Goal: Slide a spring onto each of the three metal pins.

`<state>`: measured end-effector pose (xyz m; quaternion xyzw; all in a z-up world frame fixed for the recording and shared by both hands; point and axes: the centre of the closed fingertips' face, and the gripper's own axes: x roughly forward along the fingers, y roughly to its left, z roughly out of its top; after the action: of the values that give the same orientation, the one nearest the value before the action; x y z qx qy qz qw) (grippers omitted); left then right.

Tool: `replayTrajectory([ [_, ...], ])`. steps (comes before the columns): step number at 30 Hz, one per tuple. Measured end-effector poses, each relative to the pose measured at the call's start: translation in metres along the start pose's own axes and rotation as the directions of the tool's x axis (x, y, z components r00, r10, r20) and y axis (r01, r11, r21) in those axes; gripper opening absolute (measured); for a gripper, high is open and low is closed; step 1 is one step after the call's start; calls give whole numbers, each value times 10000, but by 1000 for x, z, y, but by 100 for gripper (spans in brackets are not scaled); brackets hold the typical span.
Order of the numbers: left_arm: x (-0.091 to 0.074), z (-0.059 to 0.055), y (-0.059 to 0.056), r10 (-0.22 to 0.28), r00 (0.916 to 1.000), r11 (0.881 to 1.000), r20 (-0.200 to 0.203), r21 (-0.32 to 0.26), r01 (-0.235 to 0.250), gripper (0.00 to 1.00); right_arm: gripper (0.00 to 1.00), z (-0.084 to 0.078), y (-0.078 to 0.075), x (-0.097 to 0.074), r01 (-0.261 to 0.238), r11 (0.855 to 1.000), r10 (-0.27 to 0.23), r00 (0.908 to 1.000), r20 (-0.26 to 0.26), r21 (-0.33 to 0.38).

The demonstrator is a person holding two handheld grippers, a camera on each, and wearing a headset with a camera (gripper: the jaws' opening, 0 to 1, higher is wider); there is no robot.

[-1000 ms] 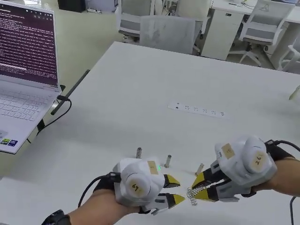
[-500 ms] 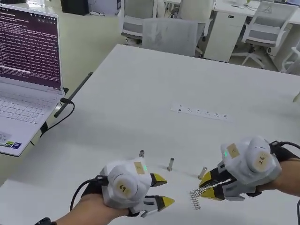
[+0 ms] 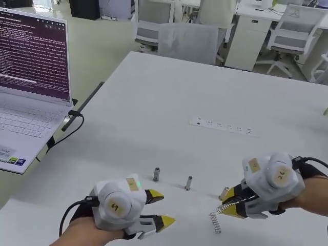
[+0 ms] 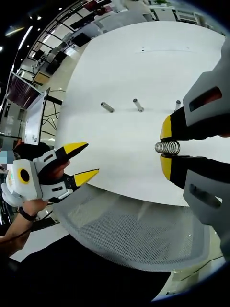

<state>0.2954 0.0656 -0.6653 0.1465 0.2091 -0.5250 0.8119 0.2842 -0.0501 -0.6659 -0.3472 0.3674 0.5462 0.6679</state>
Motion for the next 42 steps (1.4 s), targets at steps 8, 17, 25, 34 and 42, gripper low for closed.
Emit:
replayTrajectory([
  [8, -12, -6, 16, 429, 9991, 9987, -44, -292, -430, 30, 8, -6, -11, 5, -2, 9997, 4, 10000, -76, 262],
  [17, -20, -15, 24, 675, 9975, 9966, -200, -466, -684, 36, 8, -4, -22, 12, -66, 9990, 72, 9999, -131, 442],
  [25, -29, -22, 31, 900, 9955, 9936, -279, -661, -917, 39, 8, 0, -35, 18, -54, 9986, 63, 9998, -164, 523],
  [34, -37, -28, 39, 1195, 9923, 9880, -332, -941, -1222, 42, 8, 10, -54, 21, -1, 9988, 10, 9999, -170, 483],
  [42, -44, -31, 42, 1326, 9905, 9833, -370, -1204, -1361, 48, 8, 20, -72, 27, 28, 9985, -24, 10000, -81, 544],
])
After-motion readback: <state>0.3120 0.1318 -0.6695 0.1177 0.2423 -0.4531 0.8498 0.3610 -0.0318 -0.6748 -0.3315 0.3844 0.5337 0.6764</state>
